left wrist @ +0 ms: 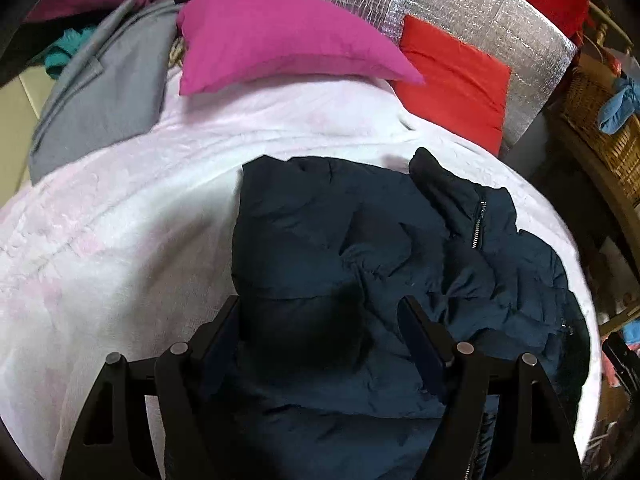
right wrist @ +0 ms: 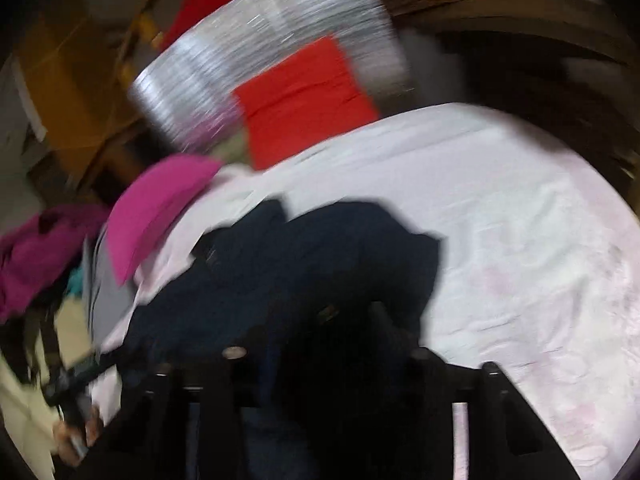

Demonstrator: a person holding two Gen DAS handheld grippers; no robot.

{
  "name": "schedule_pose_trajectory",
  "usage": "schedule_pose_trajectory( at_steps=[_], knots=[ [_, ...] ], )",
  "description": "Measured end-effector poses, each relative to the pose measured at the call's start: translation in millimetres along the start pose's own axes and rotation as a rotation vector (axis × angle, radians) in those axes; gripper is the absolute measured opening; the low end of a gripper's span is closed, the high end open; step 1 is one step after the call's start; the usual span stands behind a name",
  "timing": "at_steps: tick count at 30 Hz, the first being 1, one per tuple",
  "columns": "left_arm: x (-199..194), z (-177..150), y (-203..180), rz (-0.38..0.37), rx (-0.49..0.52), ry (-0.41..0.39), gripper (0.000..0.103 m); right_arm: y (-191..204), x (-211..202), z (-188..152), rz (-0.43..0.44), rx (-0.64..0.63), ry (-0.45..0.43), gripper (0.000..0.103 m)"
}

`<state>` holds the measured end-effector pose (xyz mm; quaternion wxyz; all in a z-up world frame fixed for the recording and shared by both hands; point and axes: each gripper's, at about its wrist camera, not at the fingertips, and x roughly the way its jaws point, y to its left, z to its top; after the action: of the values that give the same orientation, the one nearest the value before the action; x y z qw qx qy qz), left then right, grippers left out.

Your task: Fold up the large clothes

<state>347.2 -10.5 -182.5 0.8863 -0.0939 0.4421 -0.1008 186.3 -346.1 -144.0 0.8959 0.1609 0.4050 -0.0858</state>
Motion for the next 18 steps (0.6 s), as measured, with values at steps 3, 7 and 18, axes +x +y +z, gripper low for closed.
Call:
schedule_pose_trajectory(
  at_steps=[3,7,18],
  knots=[
    [9.0,-6.5,-7.5,0.145,0.075,-0.001,0.079,20.7,22.2,-9.3,0.009,-0.063,0.076,0.038],
    [37.5,-17.7,-8.7,0.26,0.148,0.081,0.081,22.6,67.6,-25.6,-0.052,-0.047,0.256,0.037],
    [-31.4,-22.3,-35.4,0.26,0.251,-0.157,0.081,61.8,47.5,-22.2,0.09,-0.122,0.139,0.038]
  ],
)
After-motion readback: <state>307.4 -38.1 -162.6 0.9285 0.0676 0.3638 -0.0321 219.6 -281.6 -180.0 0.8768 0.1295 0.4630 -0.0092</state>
